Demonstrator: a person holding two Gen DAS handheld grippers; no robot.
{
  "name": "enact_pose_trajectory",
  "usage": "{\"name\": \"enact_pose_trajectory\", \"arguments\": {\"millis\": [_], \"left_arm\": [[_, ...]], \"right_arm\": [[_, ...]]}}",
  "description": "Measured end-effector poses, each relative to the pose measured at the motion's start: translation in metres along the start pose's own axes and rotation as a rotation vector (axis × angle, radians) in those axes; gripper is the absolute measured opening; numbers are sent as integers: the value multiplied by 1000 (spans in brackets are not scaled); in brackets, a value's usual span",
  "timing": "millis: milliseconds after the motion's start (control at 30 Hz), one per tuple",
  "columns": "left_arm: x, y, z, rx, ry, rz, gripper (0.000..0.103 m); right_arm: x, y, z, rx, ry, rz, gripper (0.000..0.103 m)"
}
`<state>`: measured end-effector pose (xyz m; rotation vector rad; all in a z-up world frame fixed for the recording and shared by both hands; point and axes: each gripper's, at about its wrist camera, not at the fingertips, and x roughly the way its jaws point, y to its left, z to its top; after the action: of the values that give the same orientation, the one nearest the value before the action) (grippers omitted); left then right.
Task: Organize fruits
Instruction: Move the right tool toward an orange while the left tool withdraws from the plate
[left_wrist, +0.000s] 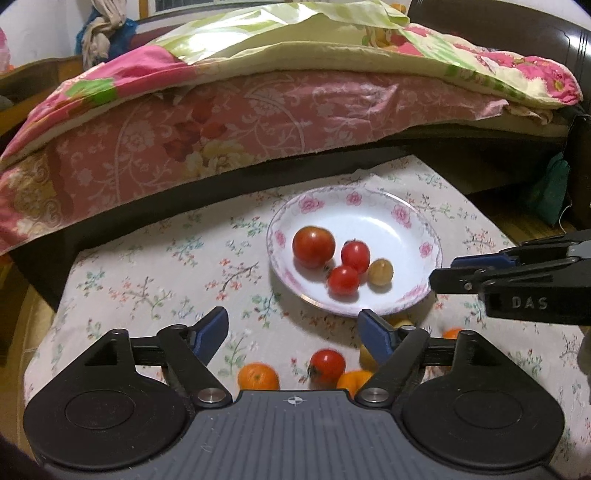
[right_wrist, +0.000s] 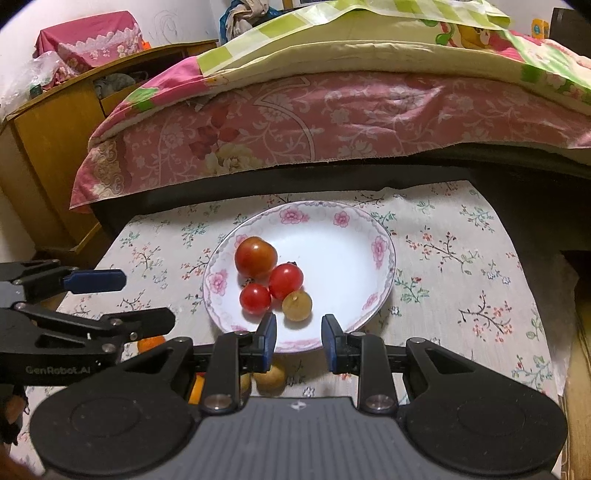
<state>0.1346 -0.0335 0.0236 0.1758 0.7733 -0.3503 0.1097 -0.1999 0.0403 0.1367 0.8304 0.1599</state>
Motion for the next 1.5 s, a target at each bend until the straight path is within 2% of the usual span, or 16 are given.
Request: {"name": "enact_pose_trajectory", "arguments": {"millis": [533,633,700,800,1133,1500], "left_arm": [[-28,-4,-34,17,66,-20,88],[-25,-9,-37,27,75,-37,88],[-23,-11,-38,29,77,-50,88],[-20,-14,-40,30,85,-66,88],[-9,-18,-45,34,115,-95,88],[-4,-19,-47,33,135,-118,88]], "right_arm": [[-19,-1,-37,27,92,-20,27],[-18,2,-42,23,111,-20,29],[-16,3,-43,16,121,-18,35],[-11,4,-44,12,137,-10,35],[-3,4,-42,-49,122,-71,38],[8,-2,-38,-48,127,-98,39]]}}
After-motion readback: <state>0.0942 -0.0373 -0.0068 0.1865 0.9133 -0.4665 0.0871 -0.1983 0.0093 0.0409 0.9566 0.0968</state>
